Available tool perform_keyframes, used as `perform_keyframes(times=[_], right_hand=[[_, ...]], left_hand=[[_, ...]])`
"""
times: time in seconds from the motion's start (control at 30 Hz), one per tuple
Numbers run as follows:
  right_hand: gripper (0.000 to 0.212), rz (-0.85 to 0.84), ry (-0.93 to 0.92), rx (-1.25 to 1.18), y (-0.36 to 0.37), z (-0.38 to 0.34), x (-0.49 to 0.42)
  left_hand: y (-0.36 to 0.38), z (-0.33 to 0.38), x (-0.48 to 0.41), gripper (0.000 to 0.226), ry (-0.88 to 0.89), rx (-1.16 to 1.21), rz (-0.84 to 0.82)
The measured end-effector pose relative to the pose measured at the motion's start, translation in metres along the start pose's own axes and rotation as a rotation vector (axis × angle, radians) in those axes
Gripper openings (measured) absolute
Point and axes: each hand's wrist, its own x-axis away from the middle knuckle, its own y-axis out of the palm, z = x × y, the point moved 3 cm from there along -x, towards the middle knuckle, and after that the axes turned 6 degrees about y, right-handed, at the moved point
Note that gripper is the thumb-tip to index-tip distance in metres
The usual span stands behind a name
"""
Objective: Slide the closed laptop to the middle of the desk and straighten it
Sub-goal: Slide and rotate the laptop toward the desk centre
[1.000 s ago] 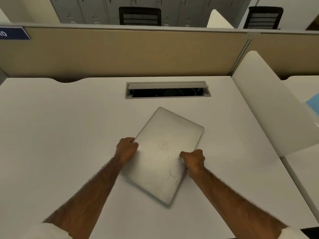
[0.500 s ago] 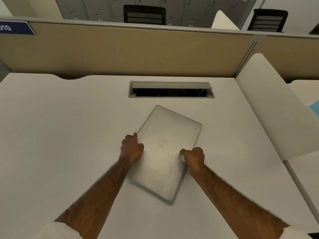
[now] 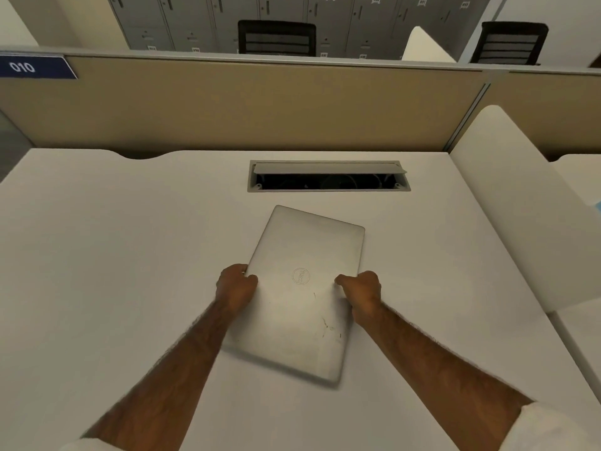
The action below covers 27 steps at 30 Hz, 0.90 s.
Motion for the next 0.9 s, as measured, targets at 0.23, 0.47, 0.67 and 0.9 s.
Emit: perform_keyframes(times=[0.23, 0.47, 0.67, 0.9], right_hand=[[0.026, -0.095, -0.061, 0.027, 0.017, -0.029, -0.012], [0.021, -0.106, -0.095, 0.05, 0.023, -0.052, -0.023], [0.025, -0.155, -0.146, 0.107, 0.022, -0.056, -0.019], [0.02, -0.192, -0.214, 0.253, -0.007, -0.013, 0.0]], left_hand=[[-0.012, -0.017, 0.002, 0.019, -0.061, 0.055, 0.016], [-0.008, -0.023, 0.012, 0.017, -0.031, 0.119, 0.02], [-0.013, -0.028, 0.011, 0.024, -0.06, 0.091, 0.119], [-0.016, -0.015, -0.006, 0.023, -0.015, 0.024, 0.096]])
